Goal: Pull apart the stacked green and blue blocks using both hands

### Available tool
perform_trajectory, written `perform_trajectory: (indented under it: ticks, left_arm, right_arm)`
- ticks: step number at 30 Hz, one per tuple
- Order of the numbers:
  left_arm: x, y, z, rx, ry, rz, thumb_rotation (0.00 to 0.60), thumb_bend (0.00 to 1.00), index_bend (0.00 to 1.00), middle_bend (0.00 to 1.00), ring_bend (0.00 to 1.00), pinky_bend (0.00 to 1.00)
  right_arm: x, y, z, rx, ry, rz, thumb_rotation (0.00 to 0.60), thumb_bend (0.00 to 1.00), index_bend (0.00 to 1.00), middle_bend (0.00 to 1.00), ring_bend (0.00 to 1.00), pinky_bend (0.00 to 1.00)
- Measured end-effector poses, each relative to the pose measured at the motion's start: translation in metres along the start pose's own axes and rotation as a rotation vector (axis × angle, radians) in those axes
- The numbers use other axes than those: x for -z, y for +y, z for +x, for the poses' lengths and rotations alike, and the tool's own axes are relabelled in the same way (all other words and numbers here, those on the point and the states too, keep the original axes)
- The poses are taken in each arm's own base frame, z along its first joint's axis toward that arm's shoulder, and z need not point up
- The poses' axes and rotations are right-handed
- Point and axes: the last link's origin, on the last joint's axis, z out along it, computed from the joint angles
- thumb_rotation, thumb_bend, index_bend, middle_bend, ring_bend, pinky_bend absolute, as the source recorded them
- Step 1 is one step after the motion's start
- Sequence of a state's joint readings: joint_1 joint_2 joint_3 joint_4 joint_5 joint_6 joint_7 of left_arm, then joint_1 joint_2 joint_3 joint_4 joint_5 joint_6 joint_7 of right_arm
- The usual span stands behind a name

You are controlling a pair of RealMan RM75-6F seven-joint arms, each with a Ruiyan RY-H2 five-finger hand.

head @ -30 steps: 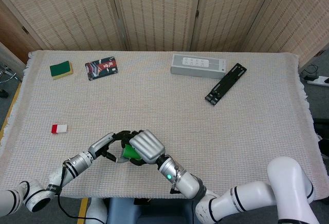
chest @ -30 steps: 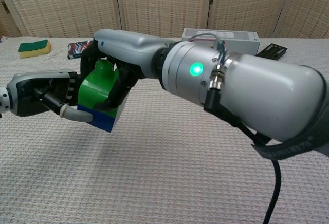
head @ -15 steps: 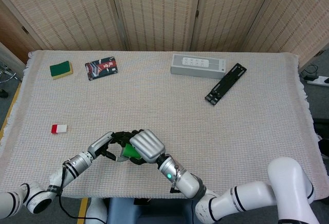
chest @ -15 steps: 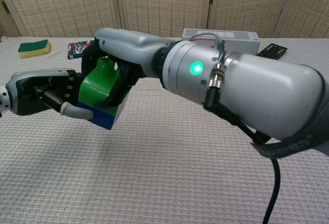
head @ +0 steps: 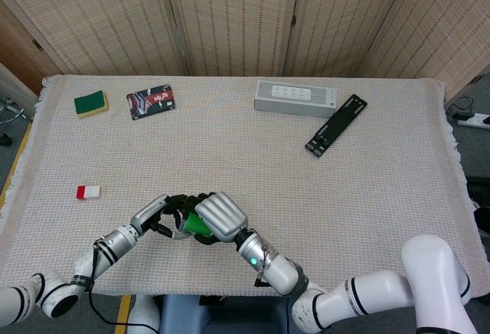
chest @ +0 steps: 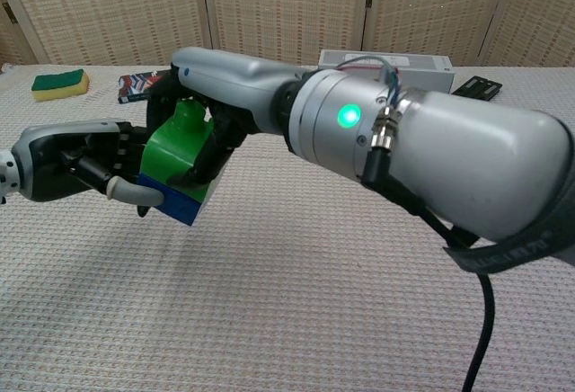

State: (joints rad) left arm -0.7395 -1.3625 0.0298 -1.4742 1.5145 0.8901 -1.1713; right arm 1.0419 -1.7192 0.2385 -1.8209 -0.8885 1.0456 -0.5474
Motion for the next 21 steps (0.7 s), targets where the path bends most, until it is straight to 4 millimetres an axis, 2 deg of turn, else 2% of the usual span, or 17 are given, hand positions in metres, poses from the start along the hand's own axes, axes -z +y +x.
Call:
perform_trajectory:
  ticks: [21]
  left_arm:
    - [-0.0016, -0.0027, 0.0033, 0.01, 0.008, 0.007, 0.6, 0.35, 0.84, 0.78, 0.49, 0.6]
  right_arm:
    - [0.0004, -0.001, 0.0067, -0.022, 0.046, 0.013, 0.6, 0.35, 0.87, 0.68, 0.79, 0.87]
